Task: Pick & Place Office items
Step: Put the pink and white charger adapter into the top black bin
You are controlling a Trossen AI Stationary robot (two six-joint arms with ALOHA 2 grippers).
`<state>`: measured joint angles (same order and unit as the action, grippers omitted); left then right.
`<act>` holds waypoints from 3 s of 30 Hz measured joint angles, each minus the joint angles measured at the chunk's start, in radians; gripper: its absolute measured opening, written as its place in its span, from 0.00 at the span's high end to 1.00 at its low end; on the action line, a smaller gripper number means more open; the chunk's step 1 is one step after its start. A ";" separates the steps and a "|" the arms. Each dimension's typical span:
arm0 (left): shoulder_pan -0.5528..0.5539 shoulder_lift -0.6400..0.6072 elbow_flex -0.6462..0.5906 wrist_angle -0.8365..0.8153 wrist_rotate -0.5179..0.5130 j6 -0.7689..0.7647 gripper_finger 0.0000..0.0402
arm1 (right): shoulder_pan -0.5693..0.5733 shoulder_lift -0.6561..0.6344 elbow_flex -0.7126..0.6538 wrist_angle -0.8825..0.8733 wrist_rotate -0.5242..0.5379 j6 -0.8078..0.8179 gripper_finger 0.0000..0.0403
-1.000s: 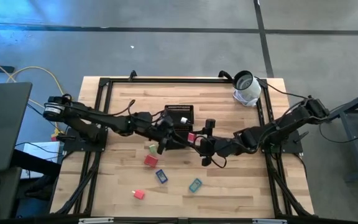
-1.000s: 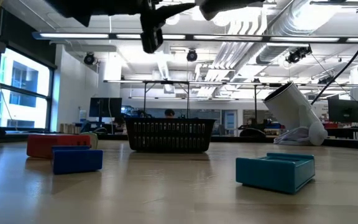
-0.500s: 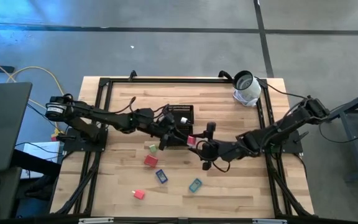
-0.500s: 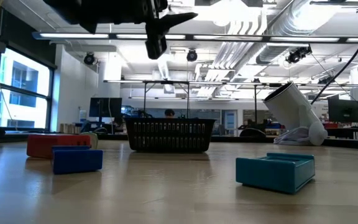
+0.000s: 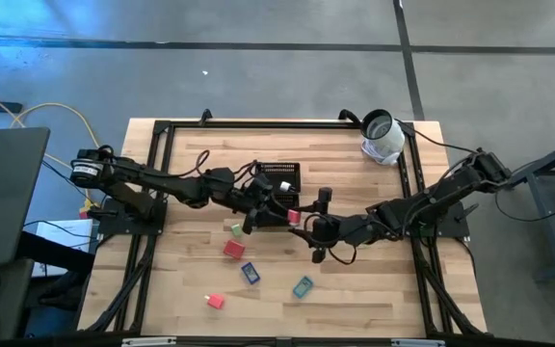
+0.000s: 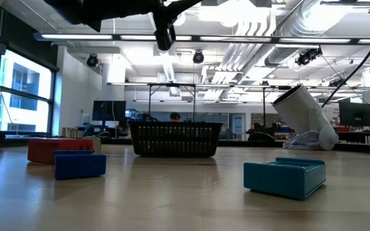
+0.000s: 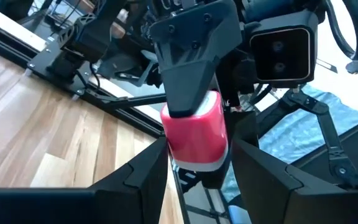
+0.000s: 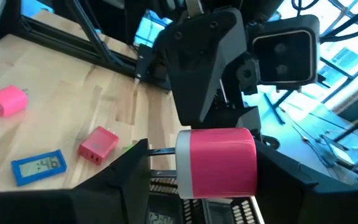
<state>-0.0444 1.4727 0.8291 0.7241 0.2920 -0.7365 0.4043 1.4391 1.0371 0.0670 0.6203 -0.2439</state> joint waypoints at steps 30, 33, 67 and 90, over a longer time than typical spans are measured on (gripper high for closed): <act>0.000 0.000 -0.003 0.075 -0.006 -0.006 0.57 | -0.066 0.006 0.001 0.044 -0.140 -0.002 0.47; 0.000 0.000 -0.003 0.100 -0.006 -0.005 0.57 | -0.066 0.005 0.002 0.062 -0.139 -0.025 0.47; -0.028 0.001 -0.003 0.213 -0.009 -0.010 0.64 | -0.109 0.007 0.001 0.084 -0.212 -0.054 0.47; 0.001 -0.004 0.005 0.229 0.047 0.127 0.69 | -0.112 0.015 -0.004 0.109 -0.172 -0.032 0.23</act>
<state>-0.0437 1.4689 0.8337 0.9533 0.3389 -0.6092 0.2920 1.4540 1.0329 0.1762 0.4482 -0.2763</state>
